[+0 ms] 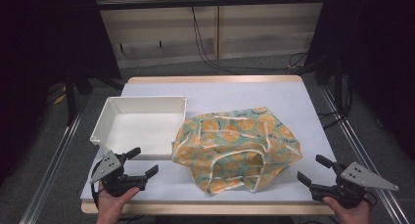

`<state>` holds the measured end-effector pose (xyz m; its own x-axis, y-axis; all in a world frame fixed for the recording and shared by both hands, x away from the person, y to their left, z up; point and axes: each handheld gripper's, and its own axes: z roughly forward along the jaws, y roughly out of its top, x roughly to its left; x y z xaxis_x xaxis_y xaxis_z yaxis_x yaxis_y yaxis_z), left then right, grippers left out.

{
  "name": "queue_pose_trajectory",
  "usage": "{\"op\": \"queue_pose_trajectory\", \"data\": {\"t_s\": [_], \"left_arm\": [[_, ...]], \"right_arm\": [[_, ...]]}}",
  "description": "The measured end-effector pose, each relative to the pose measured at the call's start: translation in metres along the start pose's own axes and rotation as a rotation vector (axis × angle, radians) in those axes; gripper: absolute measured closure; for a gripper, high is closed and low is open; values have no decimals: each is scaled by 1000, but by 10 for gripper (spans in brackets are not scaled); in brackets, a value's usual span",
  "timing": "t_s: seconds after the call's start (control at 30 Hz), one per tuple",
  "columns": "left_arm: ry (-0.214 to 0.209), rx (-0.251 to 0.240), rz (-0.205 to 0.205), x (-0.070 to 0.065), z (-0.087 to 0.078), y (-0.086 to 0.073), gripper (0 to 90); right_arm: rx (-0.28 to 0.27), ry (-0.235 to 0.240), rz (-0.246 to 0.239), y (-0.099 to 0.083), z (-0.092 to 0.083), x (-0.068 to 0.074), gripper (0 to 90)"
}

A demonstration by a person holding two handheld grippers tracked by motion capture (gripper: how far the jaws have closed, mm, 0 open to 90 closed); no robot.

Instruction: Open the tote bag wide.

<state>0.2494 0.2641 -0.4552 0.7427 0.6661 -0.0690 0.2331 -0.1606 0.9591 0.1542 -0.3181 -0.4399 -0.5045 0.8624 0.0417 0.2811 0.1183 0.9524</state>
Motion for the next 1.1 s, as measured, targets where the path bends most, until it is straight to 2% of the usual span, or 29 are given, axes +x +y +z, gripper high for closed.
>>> {"op": "queue_pose_trajectory", "data": {"t_s": [0.07,0.2,0.37,0.43,0.47,0.57,0.63,0.73,0.8,0.9,0.97,1.1], "left_arm": [[-11,8,-20,0,2,0,113],[-20,7,-20,-1,3,0,113],[-37,23,3,-5,5,1,158],[-52,33,14,-6,6,1,180],[-57,41,15,-7,7,1,187],[-66,53,28,-8,7,1,188],[-73,50,22,-11,8,1,213],[-89,51,32,-13,8,2,227],[-103,54,39,-15,8,2,231],[-113,61,63,-19,8,4,219],[-119,54,61,-21,7,4,219],[-116,47,63,-21,6,5,220]], "right_arm": [[7,12,1,1,1,0,146],[6,30,5,3,2,1,176],[1,65,-19,9,5,5,260],[4,90,-21,13,7,7,315],[10,123,-16,18,10,10,354],[21,152,-5,22,13,12,391],[22,196,-13,29,17,15,451],[19,214,-24,35,19,17,483],[14,247,-37,43,24,21,534],[23,270,-52,49,30,24,555],[24,298,-65,57,41,29,586],[23,324,-74,68,51,33,583]]}}
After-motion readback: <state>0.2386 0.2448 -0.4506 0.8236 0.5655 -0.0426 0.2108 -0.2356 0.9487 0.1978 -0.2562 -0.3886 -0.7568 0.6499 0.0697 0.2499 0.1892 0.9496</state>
